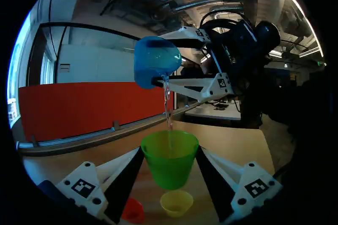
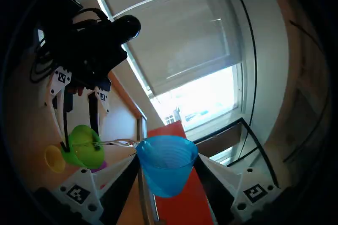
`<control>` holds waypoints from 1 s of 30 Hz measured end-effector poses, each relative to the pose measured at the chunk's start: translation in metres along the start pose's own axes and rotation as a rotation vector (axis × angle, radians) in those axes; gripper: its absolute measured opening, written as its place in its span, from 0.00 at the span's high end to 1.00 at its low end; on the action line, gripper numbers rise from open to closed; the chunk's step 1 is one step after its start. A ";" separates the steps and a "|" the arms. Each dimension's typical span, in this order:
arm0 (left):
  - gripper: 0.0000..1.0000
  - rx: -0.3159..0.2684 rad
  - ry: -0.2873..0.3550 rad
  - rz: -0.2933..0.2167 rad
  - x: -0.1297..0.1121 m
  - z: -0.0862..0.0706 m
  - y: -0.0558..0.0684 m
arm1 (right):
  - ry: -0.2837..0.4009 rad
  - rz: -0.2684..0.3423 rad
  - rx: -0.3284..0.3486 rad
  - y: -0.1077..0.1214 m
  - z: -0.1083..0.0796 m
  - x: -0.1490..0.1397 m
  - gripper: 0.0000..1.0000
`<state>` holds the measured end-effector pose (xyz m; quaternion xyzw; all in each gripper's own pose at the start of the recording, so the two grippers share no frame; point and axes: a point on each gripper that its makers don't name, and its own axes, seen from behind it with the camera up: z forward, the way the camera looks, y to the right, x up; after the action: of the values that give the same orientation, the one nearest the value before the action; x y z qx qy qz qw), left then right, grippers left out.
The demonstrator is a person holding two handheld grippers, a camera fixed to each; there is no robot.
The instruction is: Pour water
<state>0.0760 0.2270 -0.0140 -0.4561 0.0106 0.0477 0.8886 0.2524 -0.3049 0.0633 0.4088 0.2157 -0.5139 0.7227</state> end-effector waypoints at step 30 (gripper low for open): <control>0.13 -0.005 0.000 0.001 0.000 0.000 0.002 | -0.013 -0.078 -0.024 0.011 0.002 -0.002 0.10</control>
<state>0.0754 0.2280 -0.0161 -0.4582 0.0107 0.0480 0.8875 0.2613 -0.3033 0.0700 0.3880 0.2328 -0.5419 0.7082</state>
